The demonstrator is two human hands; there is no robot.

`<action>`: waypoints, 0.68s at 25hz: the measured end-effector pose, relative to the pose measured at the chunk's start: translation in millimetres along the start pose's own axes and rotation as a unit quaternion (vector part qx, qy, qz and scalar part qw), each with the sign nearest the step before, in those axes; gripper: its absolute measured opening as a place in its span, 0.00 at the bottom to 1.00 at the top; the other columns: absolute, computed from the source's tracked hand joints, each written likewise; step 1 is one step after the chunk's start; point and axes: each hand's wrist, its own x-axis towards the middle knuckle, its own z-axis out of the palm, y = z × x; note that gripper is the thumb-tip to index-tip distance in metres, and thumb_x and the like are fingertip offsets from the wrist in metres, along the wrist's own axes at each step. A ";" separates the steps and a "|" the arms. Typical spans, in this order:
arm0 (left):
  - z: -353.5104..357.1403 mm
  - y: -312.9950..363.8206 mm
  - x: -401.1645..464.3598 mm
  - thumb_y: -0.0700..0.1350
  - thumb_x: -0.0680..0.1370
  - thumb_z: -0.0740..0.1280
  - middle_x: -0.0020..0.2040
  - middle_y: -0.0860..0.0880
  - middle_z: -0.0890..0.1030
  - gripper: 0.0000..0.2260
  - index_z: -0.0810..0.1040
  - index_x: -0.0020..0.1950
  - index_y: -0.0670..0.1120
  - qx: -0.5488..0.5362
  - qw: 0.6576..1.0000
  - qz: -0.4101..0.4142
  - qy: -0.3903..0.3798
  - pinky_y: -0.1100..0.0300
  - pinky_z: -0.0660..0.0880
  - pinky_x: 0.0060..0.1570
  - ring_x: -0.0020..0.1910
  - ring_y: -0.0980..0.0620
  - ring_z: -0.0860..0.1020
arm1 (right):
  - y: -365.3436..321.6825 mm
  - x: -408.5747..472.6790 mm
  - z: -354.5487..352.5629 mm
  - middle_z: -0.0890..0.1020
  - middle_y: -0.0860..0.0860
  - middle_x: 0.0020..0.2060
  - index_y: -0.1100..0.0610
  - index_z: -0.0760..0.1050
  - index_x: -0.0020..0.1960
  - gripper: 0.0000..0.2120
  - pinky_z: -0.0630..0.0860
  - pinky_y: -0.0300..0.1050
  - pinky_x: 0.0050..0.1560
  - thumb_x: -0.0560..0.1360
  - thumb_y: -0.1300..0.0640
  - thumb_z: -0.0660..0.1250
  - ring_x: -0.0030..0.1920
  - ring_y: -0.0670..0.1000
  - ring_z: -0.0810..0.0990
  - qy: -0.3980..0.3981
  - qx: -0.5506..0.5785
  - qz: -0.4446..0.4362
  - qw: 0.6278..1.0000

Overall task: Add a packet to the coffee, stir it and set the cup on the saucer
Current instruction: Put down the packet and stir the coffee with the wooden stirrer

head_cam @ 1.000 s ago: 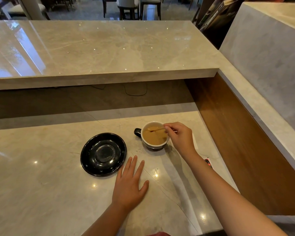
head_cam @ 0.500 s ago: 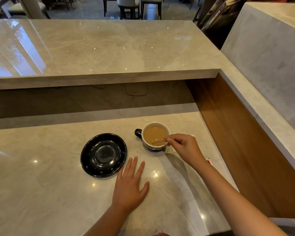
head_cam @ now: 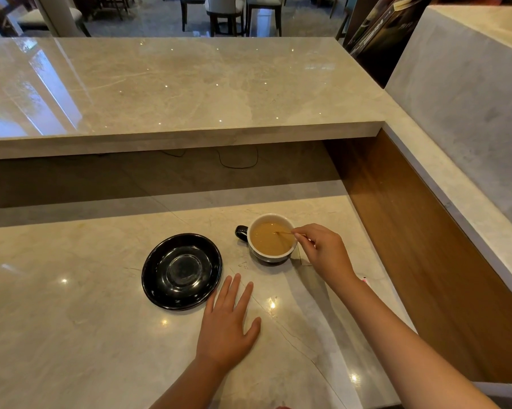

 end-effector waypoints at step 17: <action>0.9 -1.5 0.6 0.63 0.76 0.49 0.76 0.52 0.43 0.29 0.41 0.74 0.59 -0.003 1.000 0.003 -0.001 0.50 0.42 0.71 0.73 0.55 0.36 | -8.6 1.1 1.4 0.84 0.51 0.43 0.56 0.82 0.49 0.07 0.75 0.33 0.47 0.74 0.60 0.66 0.43 0.44 0.80 -0.062 0.151 0.137 0.977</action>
